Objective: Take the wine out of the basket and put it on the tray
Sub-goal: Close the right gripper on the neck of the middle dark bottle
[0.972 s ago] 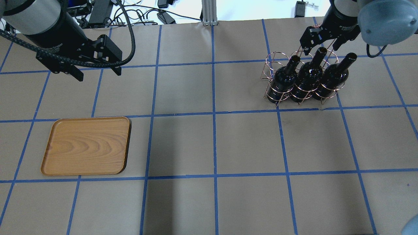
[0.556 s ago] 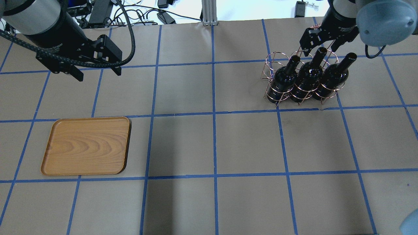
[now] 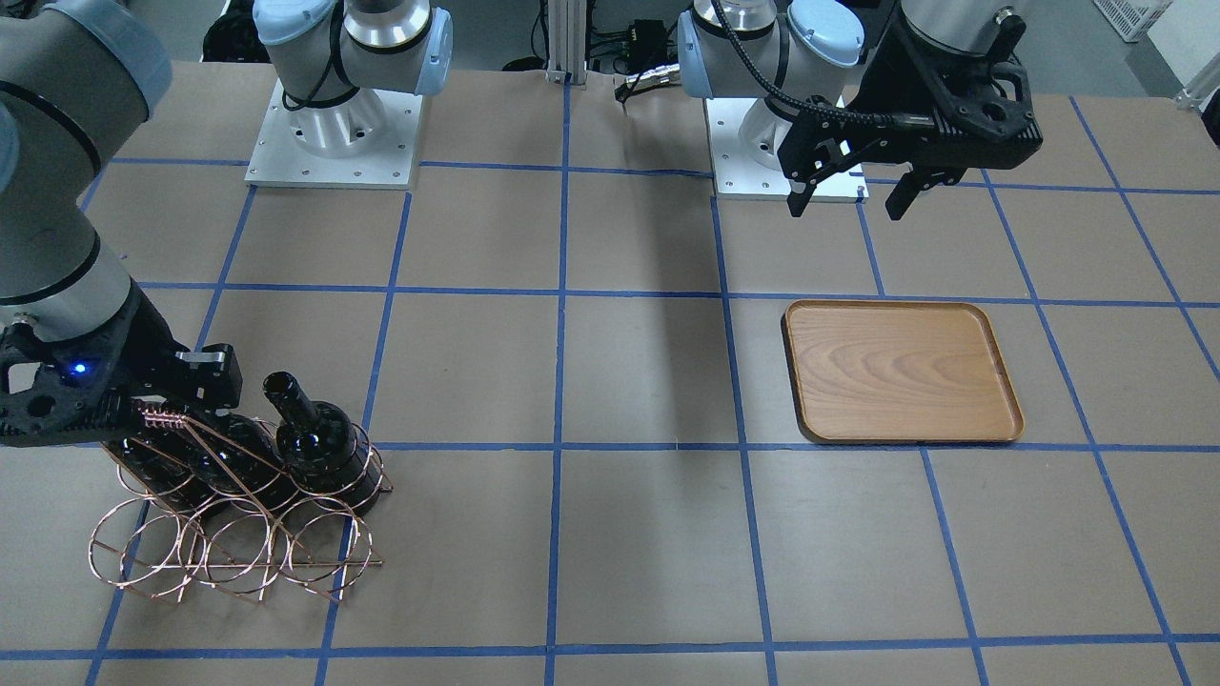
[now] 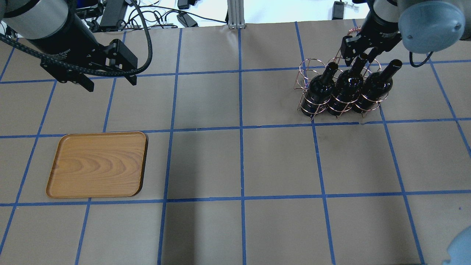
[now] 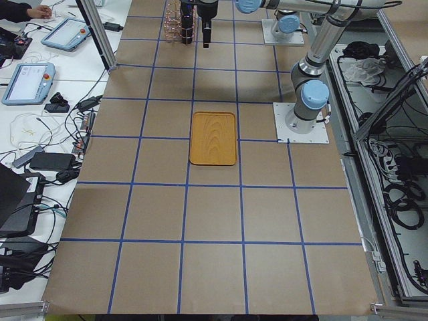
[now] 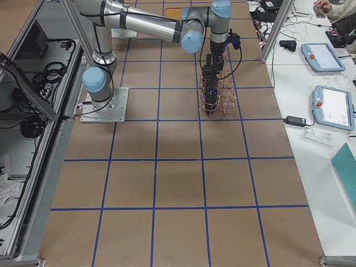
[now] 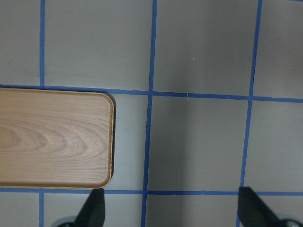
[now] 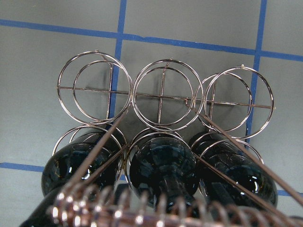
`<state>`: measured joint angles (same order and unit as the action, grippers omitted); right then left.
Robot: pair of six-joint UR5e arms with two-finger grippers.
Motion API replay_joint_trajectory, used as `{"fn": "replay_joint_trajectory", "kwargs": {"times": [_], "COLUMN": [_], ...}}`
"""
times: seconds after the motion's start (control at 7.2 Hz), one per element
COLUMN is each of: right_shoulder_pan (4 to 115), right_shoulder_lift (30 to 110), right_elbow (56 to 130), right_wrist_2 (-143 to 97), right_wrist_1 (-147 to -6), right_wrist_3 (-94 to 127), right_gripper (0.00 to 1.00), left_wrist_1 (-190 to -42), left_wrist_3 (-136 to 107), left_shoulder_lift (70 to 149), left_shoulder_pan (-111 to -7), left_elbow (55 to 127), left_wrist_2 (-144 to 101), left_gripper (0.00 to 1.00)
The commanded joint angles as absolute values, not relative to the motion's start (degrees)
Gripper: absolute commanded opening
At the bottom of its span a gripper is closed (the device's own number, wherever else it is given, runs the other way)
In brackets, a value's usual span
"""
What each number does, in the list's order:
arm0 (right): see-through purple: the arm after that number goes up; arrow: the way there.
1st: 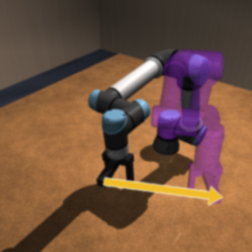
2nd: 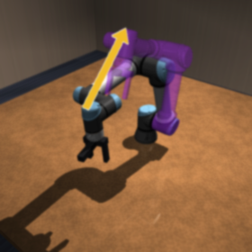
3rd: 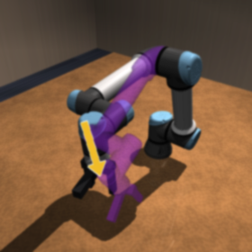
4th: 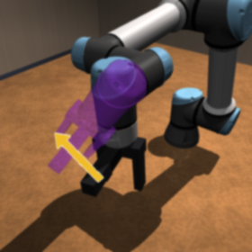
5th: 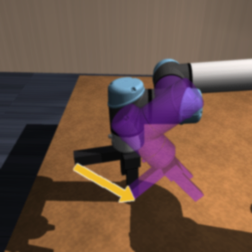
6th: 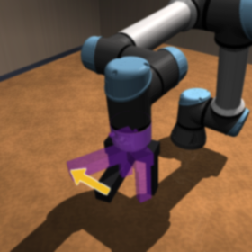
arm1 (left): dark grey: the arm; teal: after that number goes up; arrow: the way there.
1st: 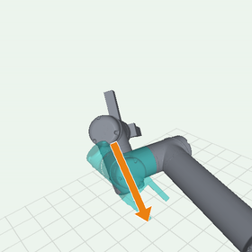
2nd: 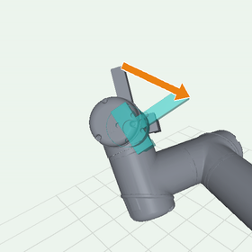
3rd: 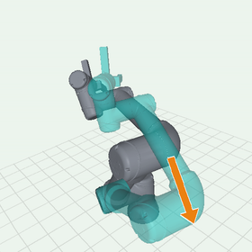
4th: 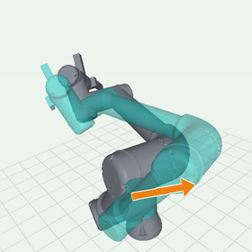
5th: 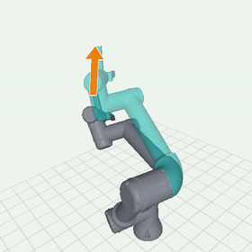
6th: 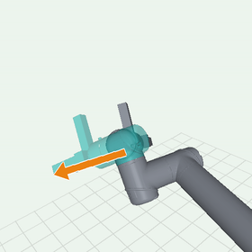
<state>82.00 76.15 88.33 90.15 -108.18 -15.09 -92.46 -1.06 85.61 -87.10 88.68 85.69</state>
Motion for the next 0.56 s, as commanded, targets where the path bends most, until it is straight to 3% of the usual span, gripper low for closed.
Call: {"fn": "replay_joint_trajectory", "kwargs": {"times": [0.0, 0.42], "right_shoulder_pan": [82.0, 82.0], "right_shoulder_lift": [76.03, 76.03], "right_elbow": [88.33, 88.33], "right_wrist_2": [90.26, 90.35], "right_wrist_1": [-107.84, -107.75], "right_wrist_3": [-15.12, -14.94], "right_gripper": [0.64, 0.47], "left_wrist_1": [-92.46, -92.46], "left_wrist_3": [-1.14, -1.05], "left_shoulder_lift": [85.61, 85.61], "left_shoulder_pan": [-87.1, -87.1], "left_elbow": [88.68, 88.68], "left_wrist_2": [85.69, 85.69], "left_gripper": [1.0, 1.0]}}
